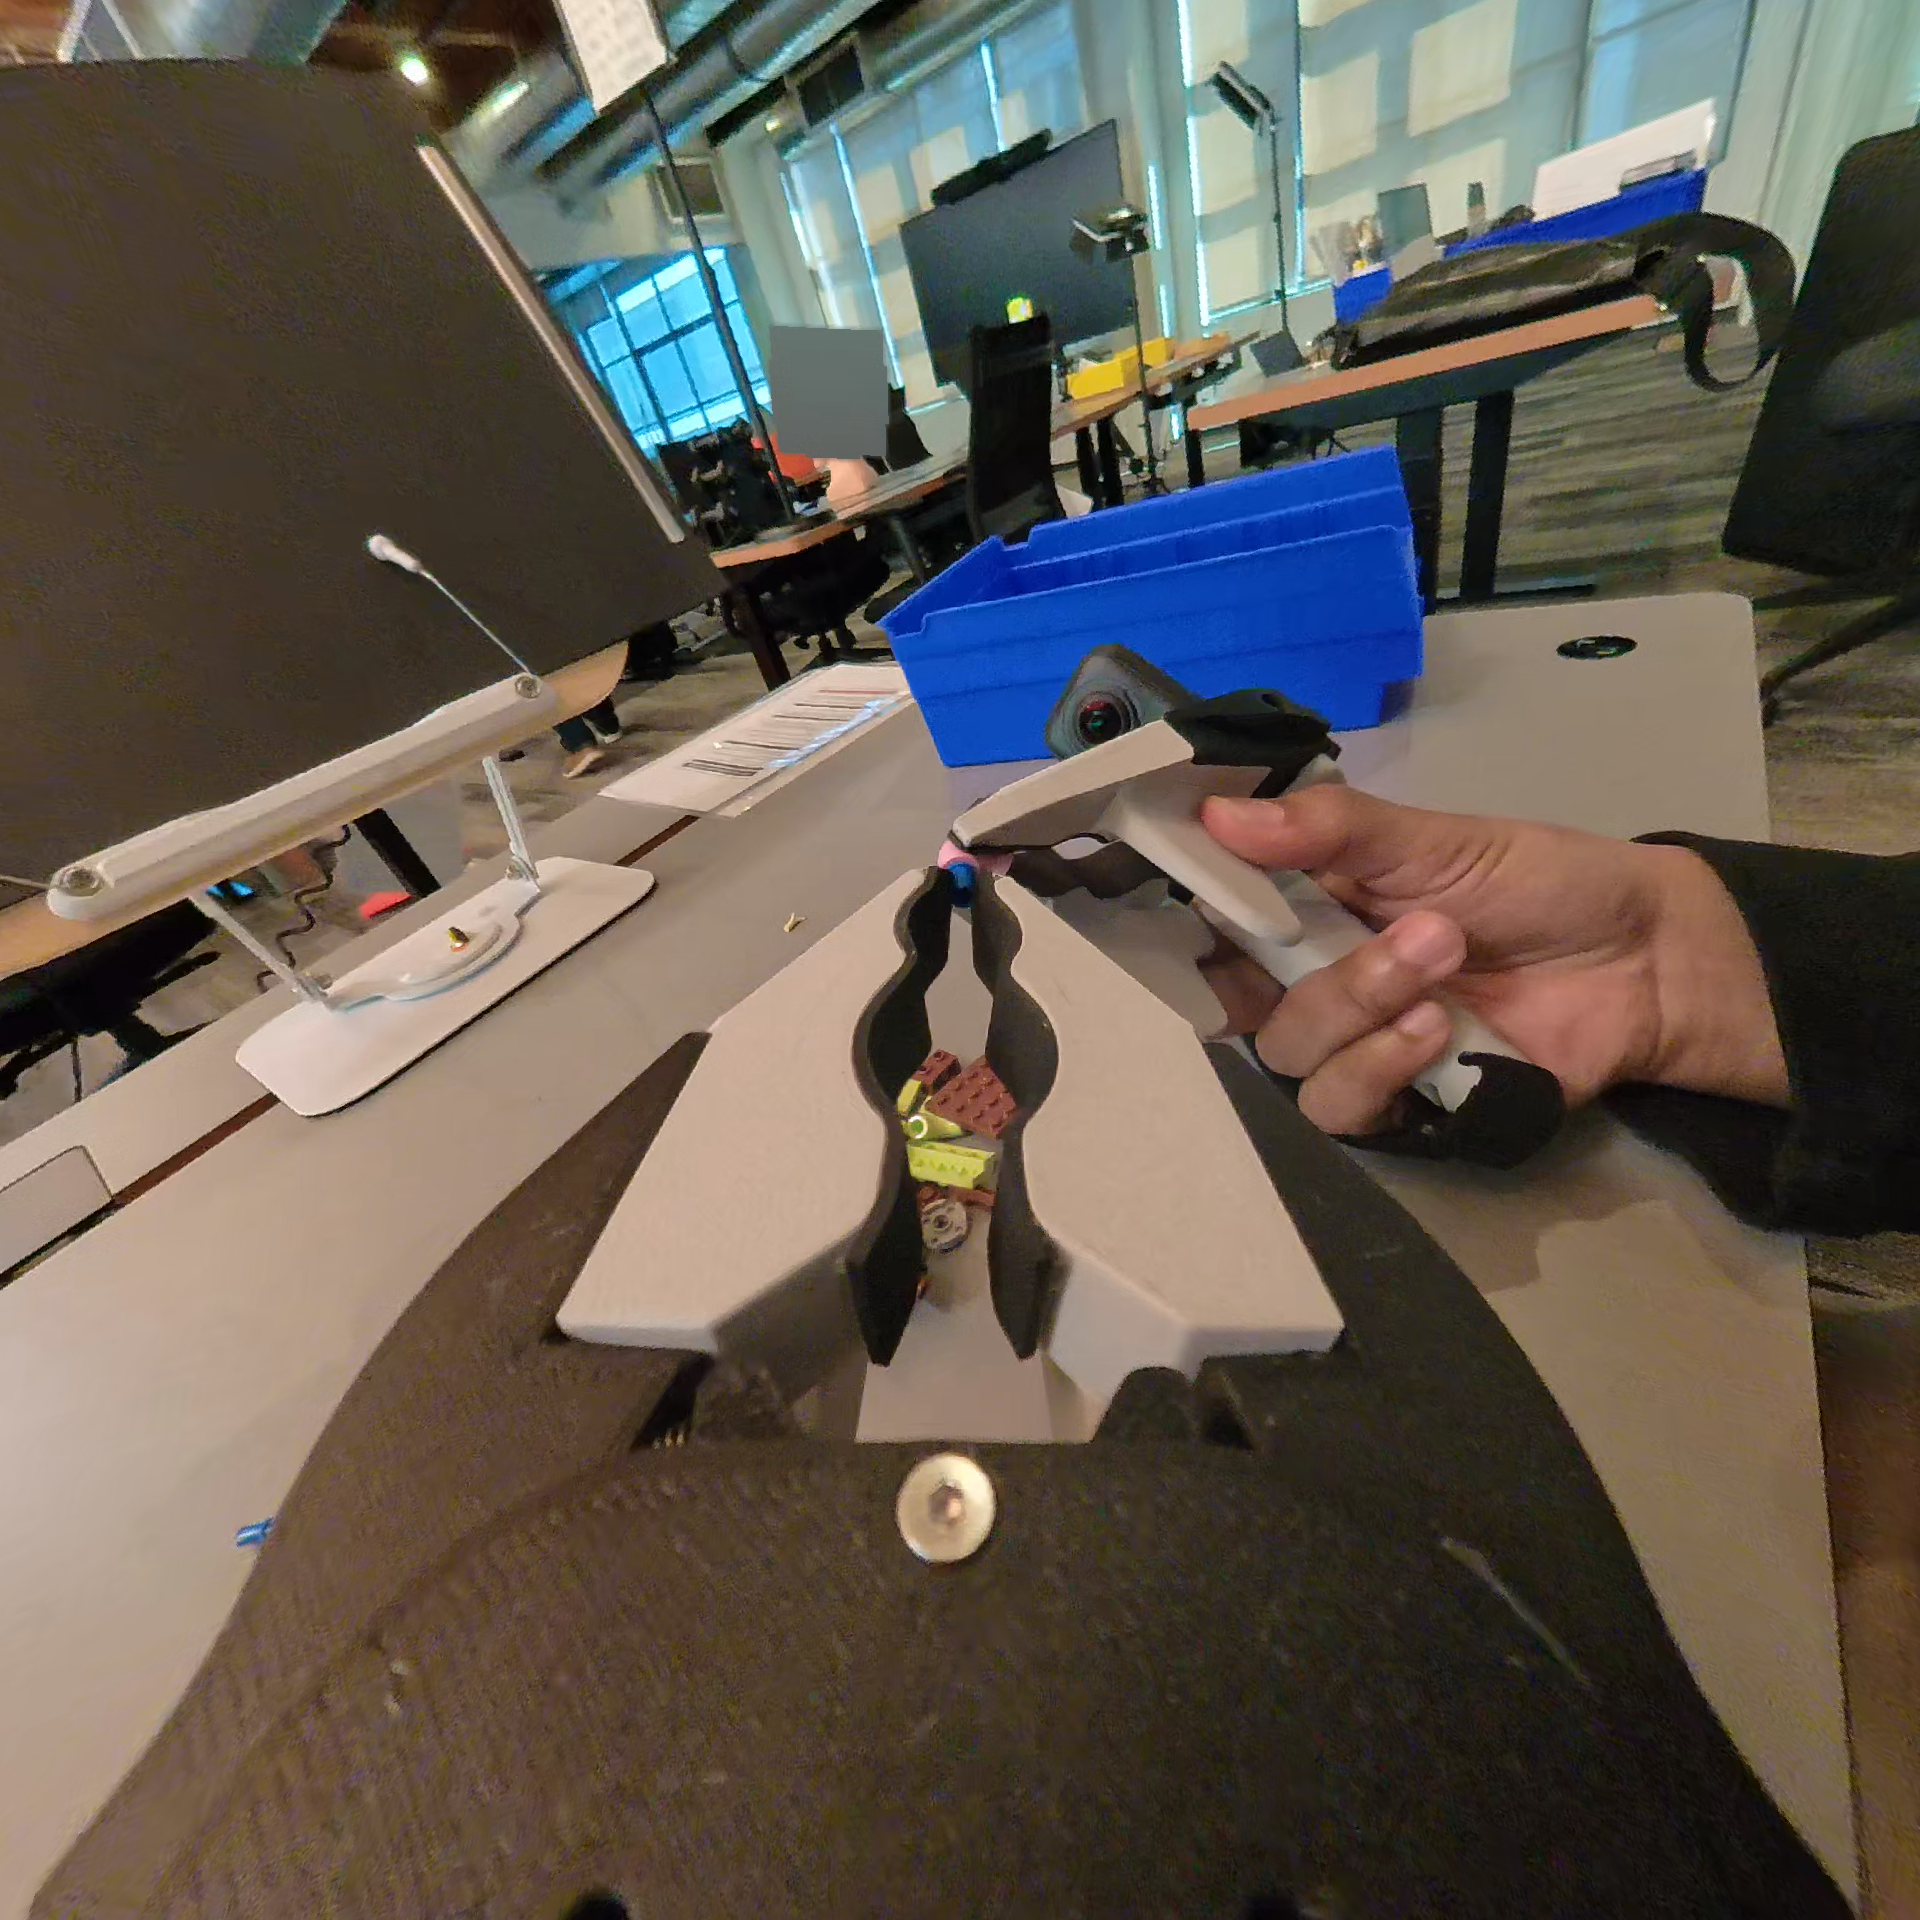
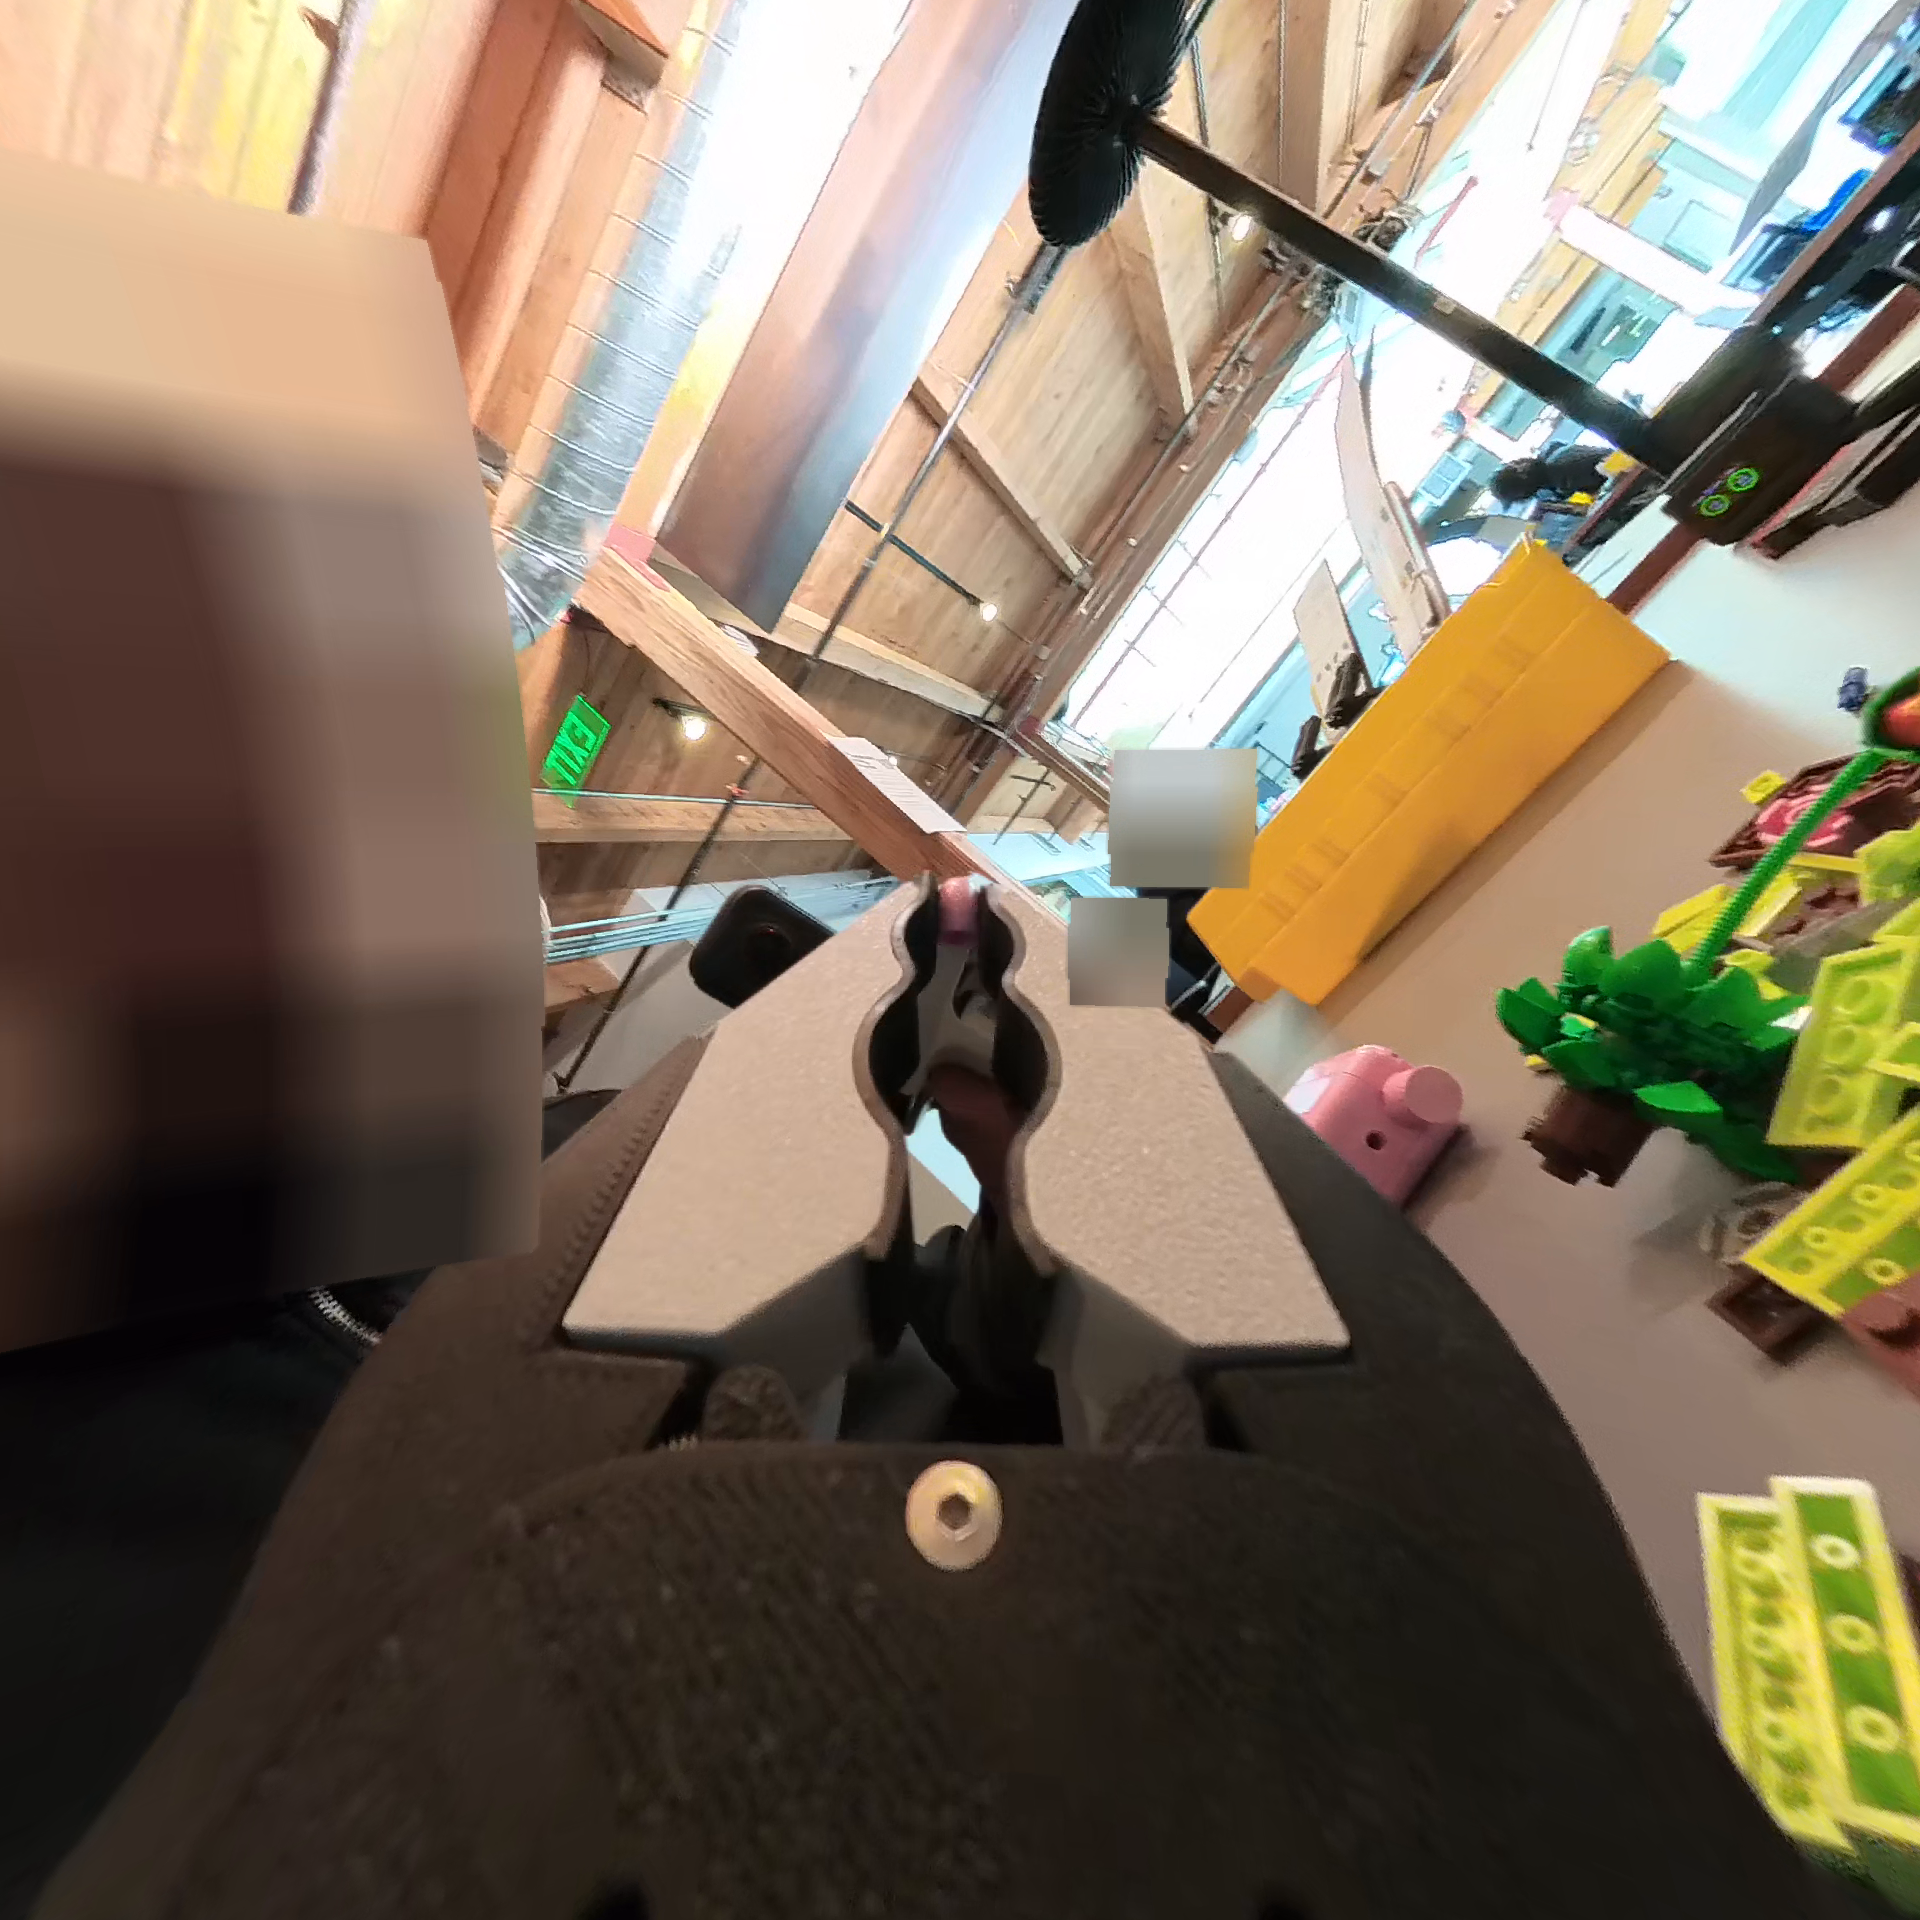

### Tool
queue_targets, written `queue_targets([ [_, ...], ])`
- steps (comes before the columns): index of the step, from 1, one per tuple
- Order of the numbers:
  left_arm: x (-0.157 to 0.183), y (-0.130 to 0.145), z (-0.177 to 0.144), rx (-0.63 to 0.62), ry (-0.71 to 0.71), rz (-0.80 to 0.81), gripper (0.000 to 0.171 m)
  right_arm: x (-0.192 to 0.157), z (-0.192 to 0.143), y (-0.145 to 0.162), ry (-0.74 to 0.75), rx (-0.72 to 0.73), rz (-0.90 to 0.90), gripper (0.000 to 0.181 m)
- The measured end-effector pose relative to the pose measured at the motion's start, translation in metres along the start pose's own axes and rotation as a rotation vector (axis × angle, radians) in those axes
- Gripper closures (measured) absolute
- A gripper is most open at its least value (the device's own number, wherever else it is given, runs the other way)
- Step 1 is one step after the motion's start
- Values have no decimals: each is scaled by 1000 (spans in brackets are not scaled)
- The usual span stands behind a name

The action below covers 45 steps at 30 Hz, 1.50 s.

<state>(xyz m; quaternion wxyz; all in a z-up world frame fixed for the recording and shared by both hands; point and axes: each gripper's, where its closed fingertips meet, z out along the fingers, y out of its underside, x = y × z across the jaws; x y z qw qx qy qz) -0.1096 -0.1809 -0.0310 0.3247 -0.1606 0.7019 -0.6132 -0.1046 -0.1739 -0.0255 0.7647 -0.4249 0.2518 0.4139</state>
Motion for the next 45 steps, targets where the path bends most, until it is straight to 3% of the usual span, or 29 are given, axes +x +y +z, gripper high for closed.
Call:
queue_targets([
  [2,2,-2,1,13,5,-65,170,-1,-1,1,0,-7,-15,177],
  [6,3,-6,2,67,91,-394,170,-9,-4,0,-11,-3,-28,177],
  [13,5,-8,5,151,220,-804,170,-14,-3,-6,34,-11,-153,178],
  [21,6,-14,5,259,348,-1164,170,-21,-1,-13,36,38,-214,179],
  [24,8,-13,3,241,297,-1019,171,-27,-8,-23,10,131,-190,179],
  [25,9,-11,1,219,242,-902,171,-27,-24,-50,-32,305,-146,178],
  [26,8,-10,-1,206,189,-804,171,-26,-48,-71,-33,391,-115,178],
  [27,7,-13,-3,220,168,-771,171,-19,-59,-74,57,367,-174,178],
  [31,9,7,11,53,146,-592,171,-15,-3,-17,248,-3,-509,177],
  [33,1,13,8,0,87,-497,171,-5,5,-5,322,-84,-605,177],
  [39,-11,21,3,-110,-61,-160,160,4,1,-6,419,-116,-696,177],
  [45,-16,27,1,-177,-139,45,151,1,1,-5,369,-89,-647,177],
])
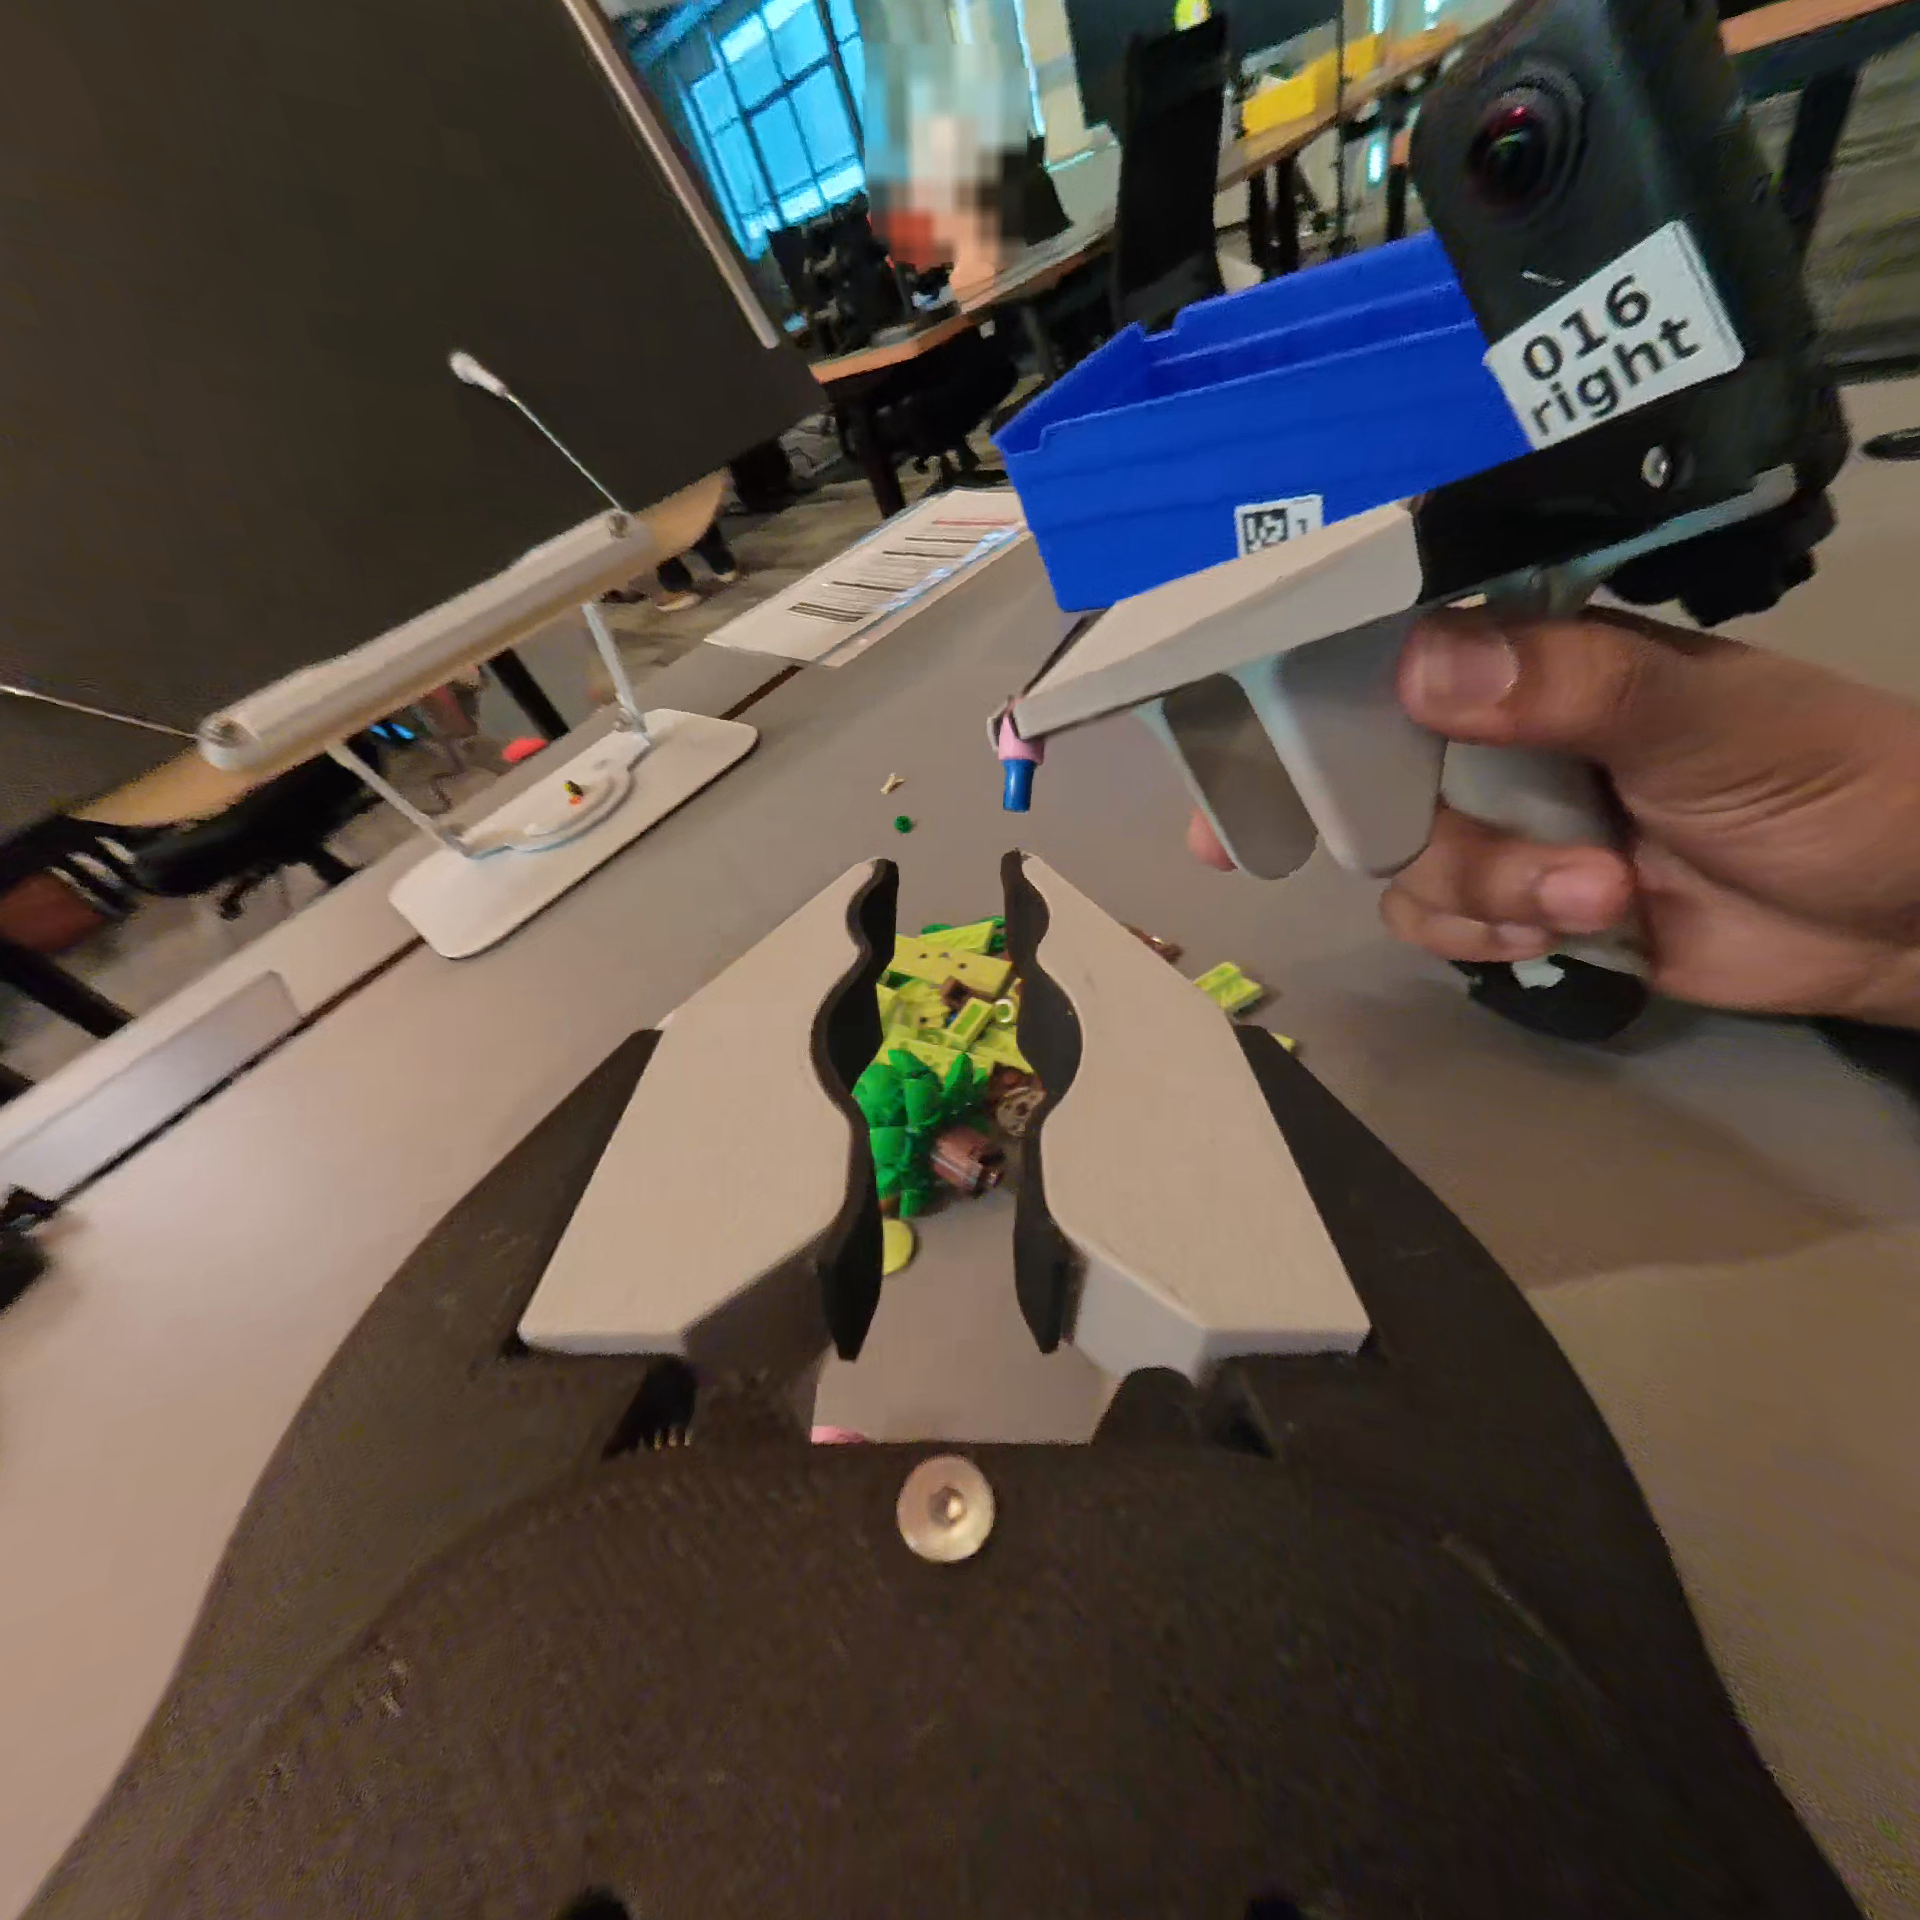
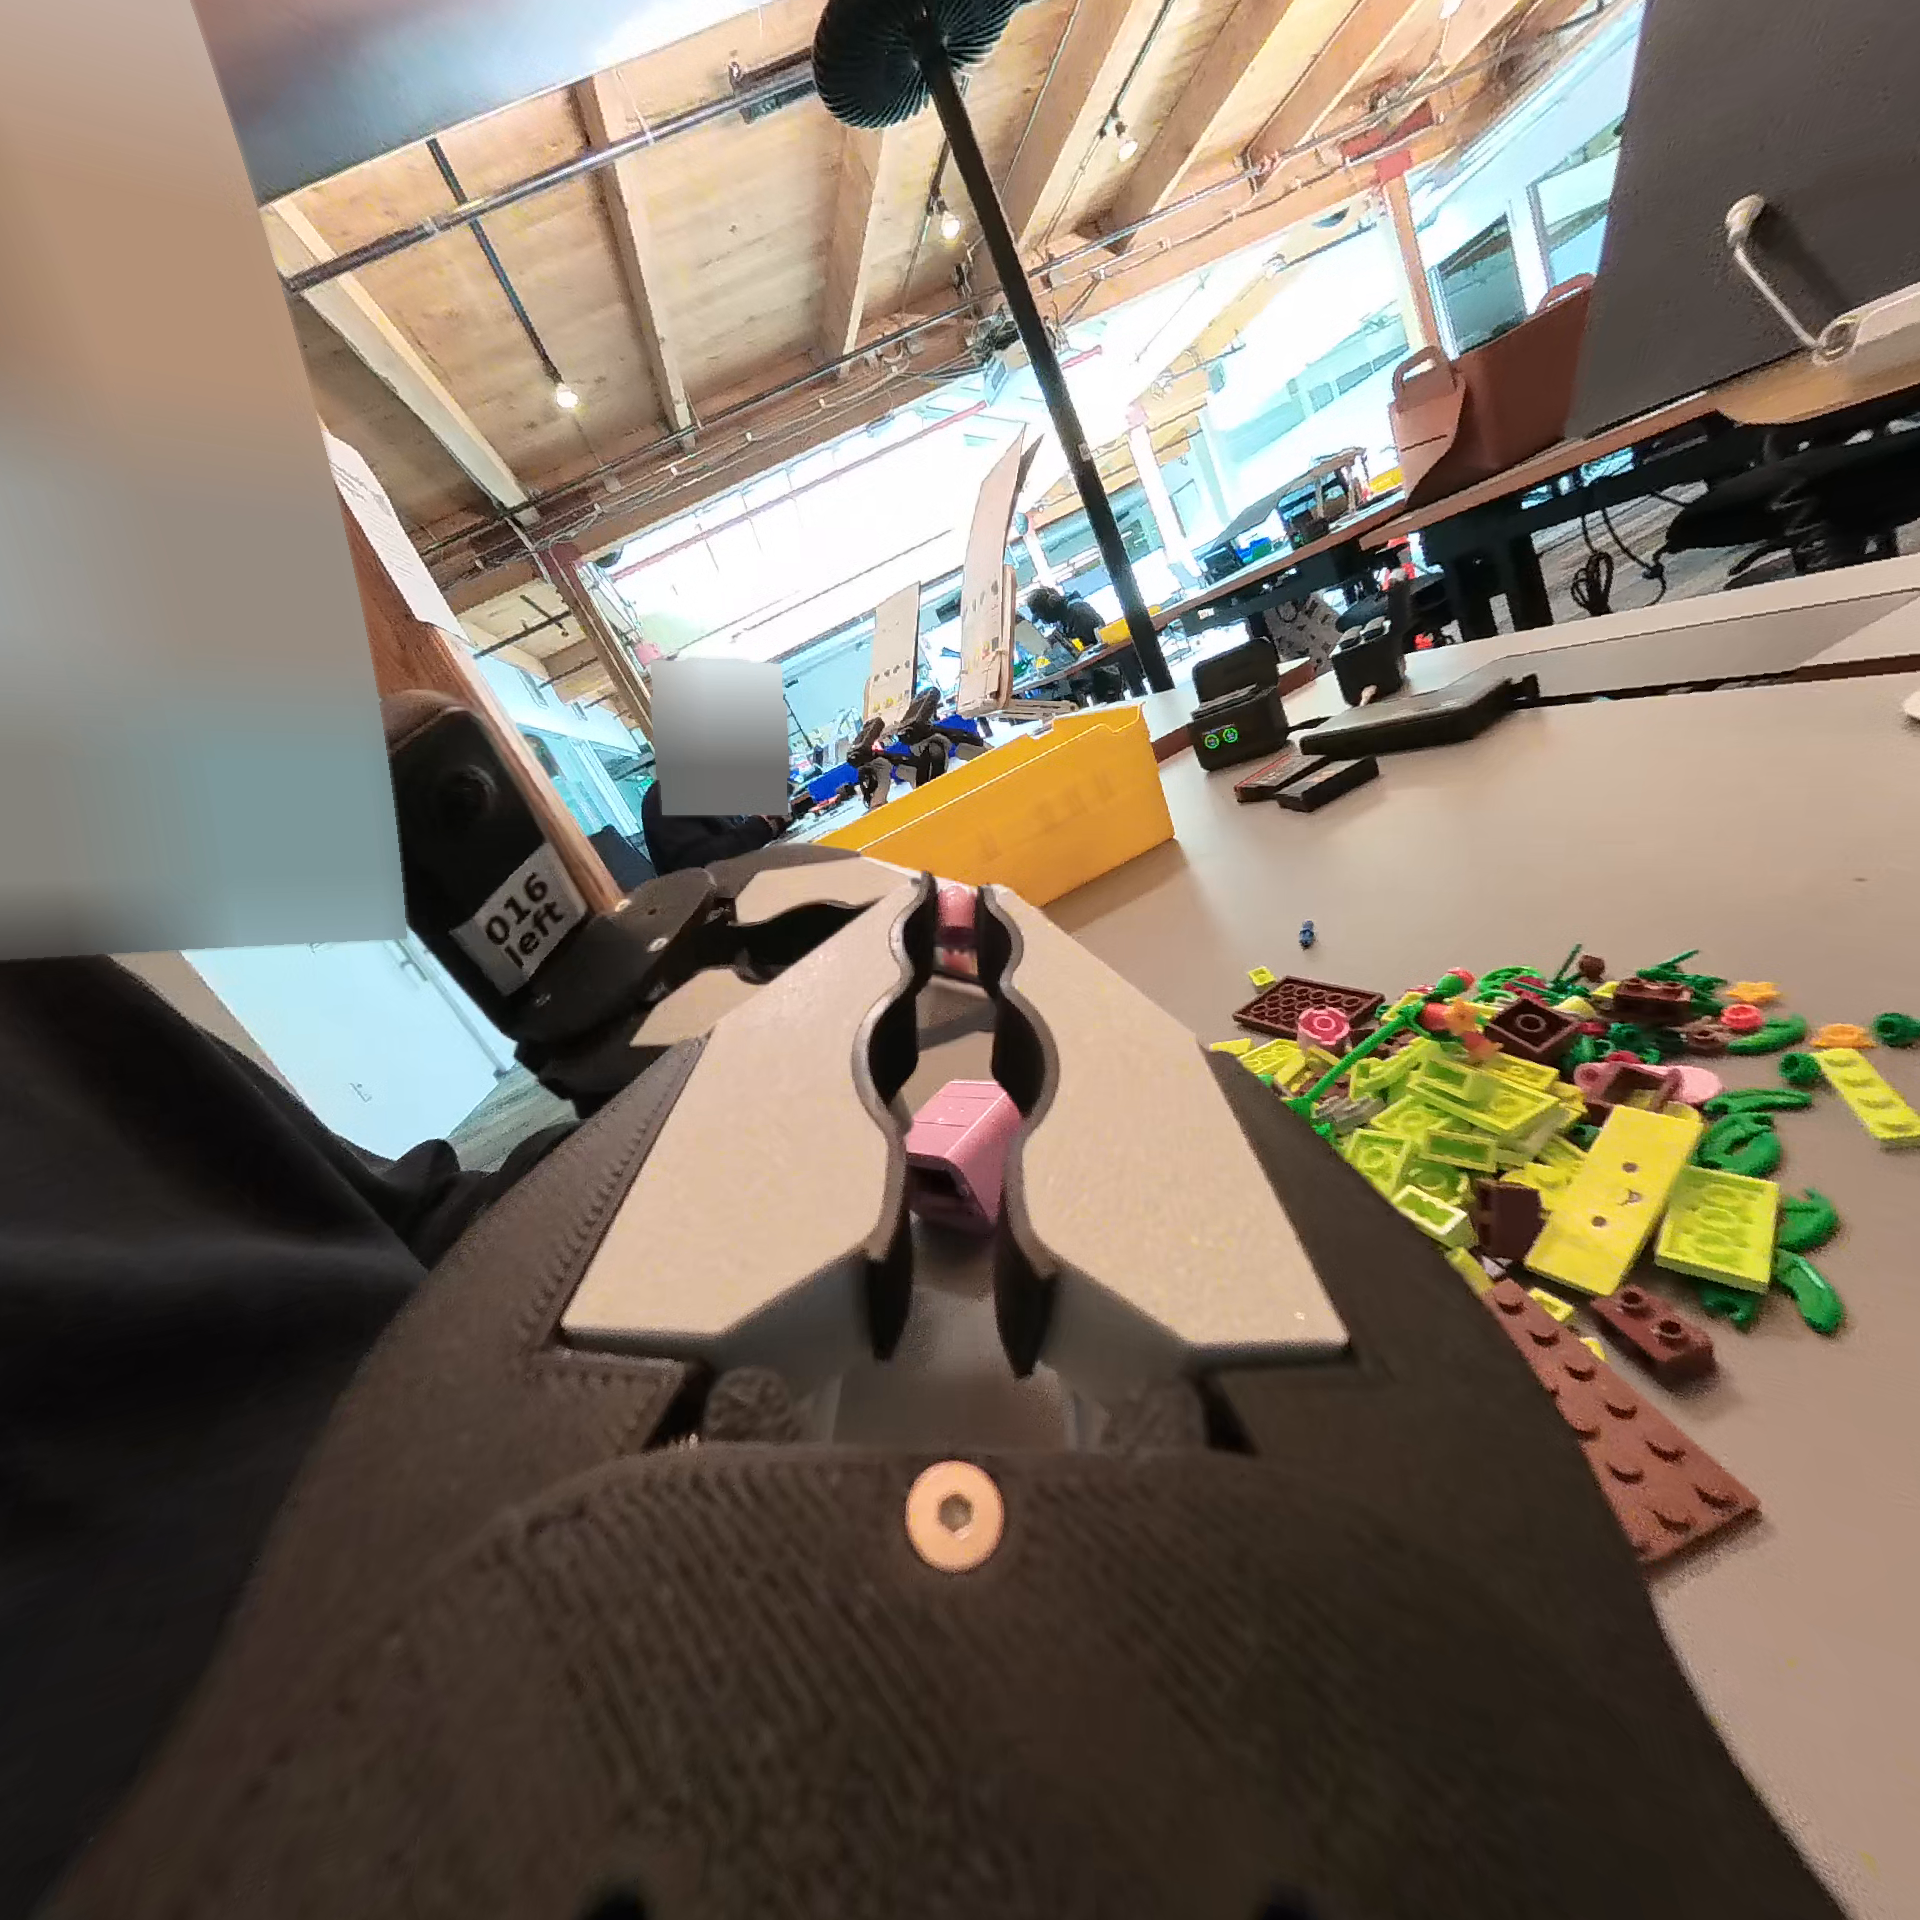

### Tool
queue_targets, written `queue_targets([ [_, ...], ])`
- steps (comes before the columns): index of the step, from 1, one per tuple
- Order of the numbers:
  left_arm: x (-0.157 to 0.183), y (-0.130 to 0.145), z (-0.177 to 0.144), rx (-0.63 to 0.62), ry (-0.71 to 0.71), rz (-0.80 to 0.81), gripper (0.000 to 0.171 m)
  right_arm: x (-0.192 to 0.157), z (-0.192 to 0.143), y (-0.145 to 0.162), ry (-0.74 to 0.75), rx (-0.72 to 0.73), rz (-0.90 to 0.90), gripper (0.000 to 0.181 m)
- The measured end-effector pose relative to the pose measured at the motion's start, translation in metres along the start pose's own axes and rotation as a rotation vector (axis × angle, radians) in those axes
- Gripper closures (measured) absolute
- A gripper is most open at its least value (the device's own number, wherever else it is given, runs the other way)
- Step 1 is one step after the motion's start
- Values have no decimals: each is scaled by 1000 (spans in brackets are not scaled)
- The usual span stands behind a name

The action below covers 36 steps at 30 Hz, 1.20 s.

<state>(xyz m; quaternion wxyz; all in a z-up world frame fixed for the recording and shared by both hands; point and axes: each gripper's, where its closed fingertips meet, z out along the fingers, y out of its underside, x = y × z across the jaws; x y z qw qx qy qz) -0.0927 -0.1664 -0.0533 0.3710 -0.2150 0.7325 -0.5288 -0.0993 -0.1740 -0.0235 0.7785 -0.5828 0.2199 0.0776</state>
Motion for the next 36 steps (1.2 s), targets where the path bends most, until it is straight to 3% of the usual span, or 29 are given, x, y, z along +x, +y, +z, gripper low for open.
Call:
queue_targets([
  [6,2,-2,-1,-10,-22,89,162,-3,4,6,11,-30,-41,177],
  [20,12,2,1,-33,15,128,159,-11,9,14,0,-75,-110,177],
  [23,10,3,1,-42,-12,149,168,-11,10,15,11,-86,-134,177],
  [36,4,7,3,-107,-102,233,171,-7,12,22,103,-130,-293,177],
])
